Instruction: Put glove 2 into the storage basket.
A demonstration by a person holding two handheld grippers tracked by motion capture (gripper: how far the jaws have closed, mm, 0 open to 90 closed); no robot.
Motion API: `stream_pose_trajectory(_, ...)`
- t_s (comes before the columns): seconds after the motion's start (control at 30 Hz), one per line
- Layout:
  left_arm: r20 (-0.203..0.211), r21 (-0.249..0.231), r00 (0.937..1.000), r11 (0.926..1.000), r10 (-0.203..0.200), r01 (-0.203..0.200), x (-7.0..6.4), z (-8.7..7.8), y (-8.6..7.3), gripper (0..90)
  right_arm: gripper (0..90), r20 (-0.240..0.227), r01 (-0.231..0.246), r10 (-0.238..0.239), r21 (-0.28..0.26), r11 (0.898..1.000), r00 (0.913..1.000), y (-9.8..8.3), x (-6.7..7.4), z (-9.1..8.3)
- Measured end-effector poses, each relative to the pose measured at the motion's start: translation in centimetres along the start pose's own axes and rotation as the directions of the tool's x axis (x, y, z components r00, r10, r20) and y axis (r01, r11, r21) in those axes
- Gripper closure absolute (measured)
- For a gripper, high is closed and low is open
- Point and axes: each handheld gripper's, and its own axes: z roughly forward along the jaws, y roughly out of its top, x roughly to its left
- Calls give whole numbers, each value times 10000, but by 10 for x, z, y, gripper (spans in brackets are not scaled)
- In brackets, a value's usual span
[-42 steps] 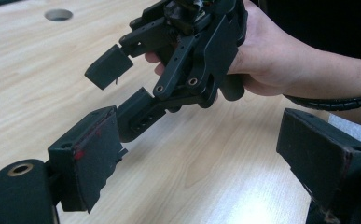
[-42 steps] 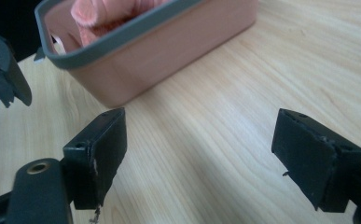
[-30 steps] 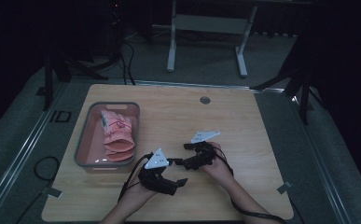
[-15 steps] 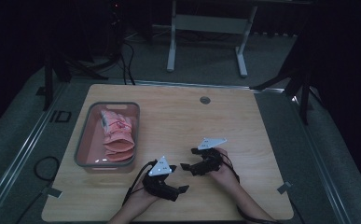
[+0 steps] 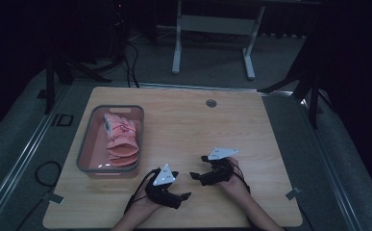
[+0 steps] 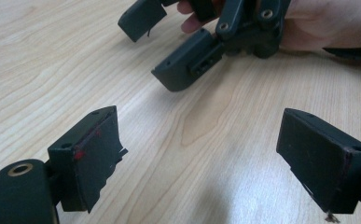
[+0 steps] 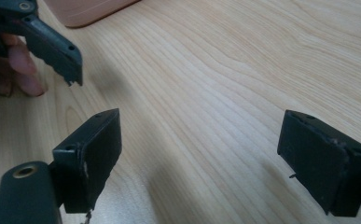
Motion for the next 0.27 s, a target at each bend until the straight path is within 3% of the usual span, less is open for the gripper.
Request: stream_pose_trajectory(0.27,112,79,9999,10000,-14,13,-2,0,-1,137,136,24,-11,11,13,10000,10000,0,-1,1)
